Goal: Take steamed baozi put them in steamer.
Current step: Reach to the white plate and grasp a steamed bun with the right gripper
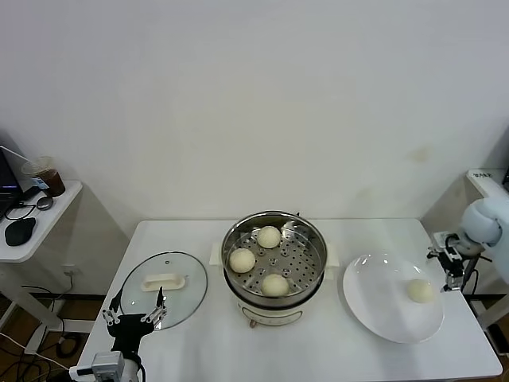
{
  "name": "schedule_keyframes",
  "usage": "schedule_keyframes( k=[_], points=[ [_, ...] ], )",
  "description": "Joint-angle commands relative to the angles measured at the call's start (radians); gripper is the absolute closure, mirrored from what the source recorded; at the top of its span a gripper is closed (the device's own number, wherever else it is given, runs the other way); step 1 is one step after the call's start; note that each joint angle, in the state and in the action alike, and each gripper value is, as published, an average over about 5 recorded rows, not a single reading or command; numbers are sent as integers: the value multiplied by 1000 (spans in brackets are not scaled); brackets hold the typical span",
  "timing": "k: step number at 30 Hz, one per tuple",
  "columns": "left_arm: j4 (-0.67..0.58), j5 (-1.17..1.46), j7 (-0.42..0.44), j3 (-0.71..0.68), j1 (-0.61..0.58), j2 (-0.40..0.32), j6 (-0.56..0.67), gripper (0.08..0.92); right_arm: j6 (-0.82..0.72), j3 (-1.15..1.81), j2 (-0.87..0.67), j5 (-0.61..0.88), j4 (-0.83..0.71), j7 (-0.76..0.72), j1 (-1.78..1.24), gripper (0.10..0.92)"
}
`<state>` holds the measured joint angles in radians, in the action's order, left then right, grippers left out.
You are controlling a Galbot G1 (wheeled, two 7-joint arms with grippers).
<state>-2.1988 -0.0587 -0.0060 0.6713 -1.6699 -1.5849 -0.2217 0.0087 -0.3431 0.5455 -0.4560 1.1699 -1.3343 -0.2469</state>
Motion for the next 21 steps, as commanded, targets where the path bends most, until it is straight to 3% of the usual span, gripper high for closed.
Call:
schedule_keyframes(
  k=[1, 21],
  points=[
    [3, 0, 0, 2, 0, 1, 0, 177, 28, 32, 67, -61, -65, 15, -55, 203],
    [4, -6, 0, -1, 0, -2, 0, 177, 18, 43, 124, -95, -129, 66, -76, 203]
  ],
)
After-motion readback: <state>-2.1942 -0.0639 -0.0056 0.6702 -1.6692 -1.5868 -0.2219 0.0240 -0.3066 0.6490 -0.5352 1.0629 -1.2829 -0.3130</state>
